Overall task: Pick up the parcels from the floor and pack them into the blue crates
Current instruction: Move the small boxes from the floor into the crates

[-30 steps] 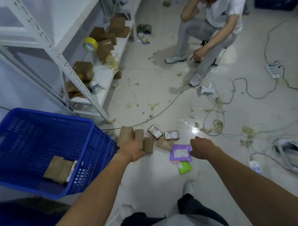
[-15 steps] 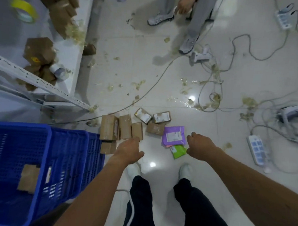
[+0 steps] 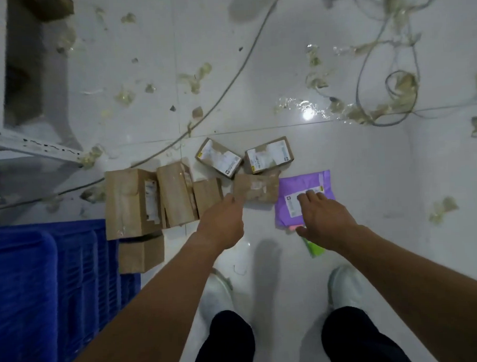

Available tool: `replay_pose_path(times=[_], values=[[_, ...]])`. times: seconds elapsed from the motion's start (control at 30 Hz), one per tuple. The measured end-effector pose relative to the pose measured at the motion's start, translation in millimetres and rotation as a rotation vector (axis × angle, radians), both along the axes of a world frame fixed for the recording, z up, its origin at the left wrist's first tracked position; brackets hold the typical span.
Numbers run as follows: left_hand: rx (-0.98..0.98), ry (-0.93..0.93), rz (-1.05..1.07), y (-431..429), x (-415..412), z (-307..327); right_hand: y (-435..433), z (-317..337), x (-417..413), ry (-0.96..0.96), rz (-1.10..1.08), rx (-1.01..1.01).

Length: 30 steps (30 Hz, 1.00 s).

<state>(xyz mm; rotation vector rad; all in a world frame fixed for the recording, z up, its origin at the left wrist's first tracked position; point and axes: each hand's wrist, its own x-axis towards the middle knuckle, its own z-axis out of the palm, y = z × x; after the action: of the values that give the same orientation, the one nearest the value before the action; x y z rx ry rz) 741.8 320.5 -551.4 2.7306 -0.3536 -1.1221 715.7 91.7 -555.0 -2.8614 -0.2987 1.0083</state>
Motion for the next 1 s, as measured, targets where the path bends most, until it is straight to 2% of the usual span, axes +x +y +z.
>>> replay_pose_path(times=[0.1, 0.27, 0.37, 0.5, 0.63, 0.73, 1.0], values=[[-0.005, -0.064, -0.013, 0, 12, -71, 11, -75, 16, -0.007, -0.019, 0.025], [0.062, -0.224, -0.178, 8, 33, -175, 28, -179, 40, -0.125, 0.011, 0.056], [0.083, -0.358, -0.29, 9, 44, -213, 35, -219, 48, -0.184, 0.067, 0.068], [0.074, -0.456, -0.35, 6, 52, -232, 41, -241, 51, -0.225, 0.083, 0.06], [0.02, -0.422, -0.305, 8, 48, -220, 41, -220, 50, -0.197, 0.115, 0.088], [0.01, -0.402, -0.26, 10, 39, -185, 39, -182, 48, -0.191, 0.154, 0.076], [-0.033, -0.384, -0.221, 9, 22, -21, 30, -22, 36, -0.204, 0.184, 0.054]])
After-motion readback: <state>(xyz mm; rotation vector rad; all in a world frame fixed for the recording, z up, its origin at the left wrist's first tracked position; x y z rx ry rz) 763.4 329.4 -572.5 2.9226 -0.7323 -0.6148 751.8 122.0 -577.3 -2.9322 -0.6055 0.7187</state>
